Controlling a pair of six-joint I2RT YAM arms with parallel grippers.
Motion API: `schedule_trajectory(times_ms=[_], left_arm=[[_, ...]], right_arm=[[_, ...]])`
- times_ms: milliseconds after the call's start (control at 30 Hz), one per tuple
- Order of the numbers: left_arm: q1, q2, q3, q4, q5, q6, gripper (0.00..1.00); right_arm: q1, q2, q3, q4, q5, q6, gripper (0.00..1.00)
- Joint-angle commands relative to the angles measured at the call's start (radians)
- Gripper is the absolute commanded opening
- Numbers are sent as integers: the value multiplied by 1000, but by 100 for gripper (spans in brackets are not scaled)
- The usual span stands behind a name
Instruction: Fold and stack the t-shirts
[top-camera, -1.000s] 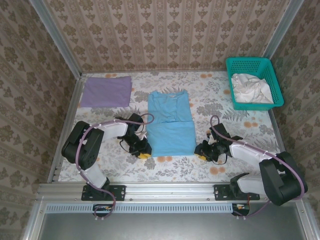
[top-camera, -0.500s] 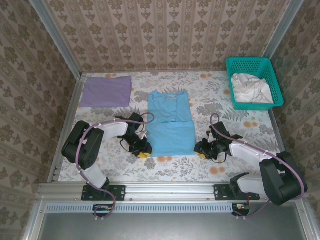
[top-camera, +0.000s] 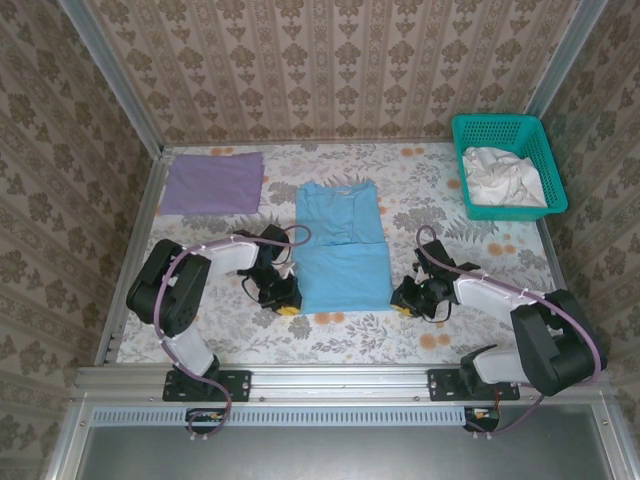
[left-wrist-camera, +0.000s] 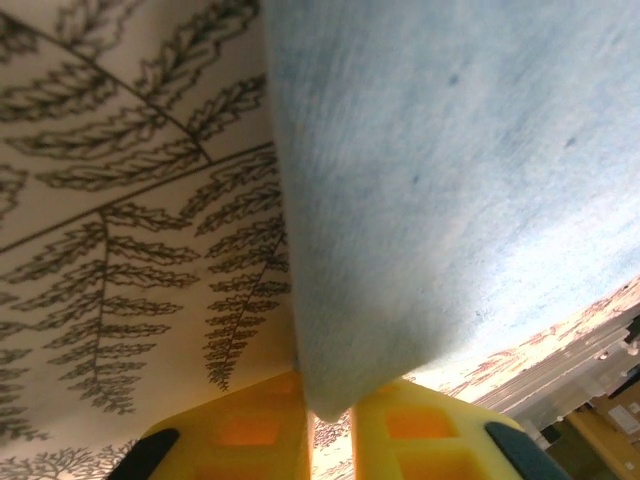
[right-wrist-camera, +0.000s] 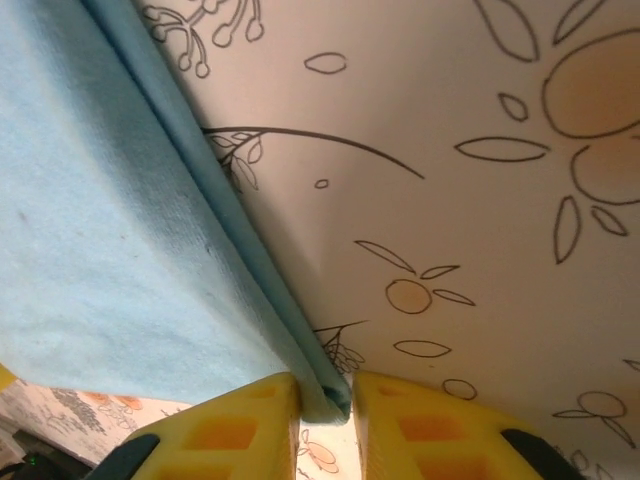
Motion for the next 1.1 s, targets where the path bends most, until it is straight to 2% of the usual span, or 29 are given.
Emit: schedule_trajectory(times_ms=[0, 100, 233, 400, 567, 733, 833, 933, 1067], left_arm=[[-5, 21, 21, -9, -57, 28, 8], [-5, 19, 26, -23, -63, 38, 0], [-3, 2, 33, -71, -80, 73, 0], [-3, -71, 23, -167, -22, 124, 0], [-2, -240, -17, -225, 83, 142, 0], [7, -367, -47, -225, 142, 120, 0], [10, -409, -54, -198, 236, 100, 0], [24, -419, -20, -200, 281, 103, 0], [91, -395, 65, -201, 337, 106, 0]], right_arm=[[20, 32, 16, 4, 14, -19, 16], [27, 37, 22, -4, 2, -30, 9], [44, 13, 21, -25, -21, -31, 0], [85, -104, -20, -104, -40, -8, 0], [185, -322, -92, -185, -50, 101, 0], [269, -526, -134, -286, -27, 222, 0], [283, -630, -115, -314, 5, 266, 0], [282, -659, -80, -304, 40, 273, 0], [280, -595, -6, -223, 69, 256, 0]])
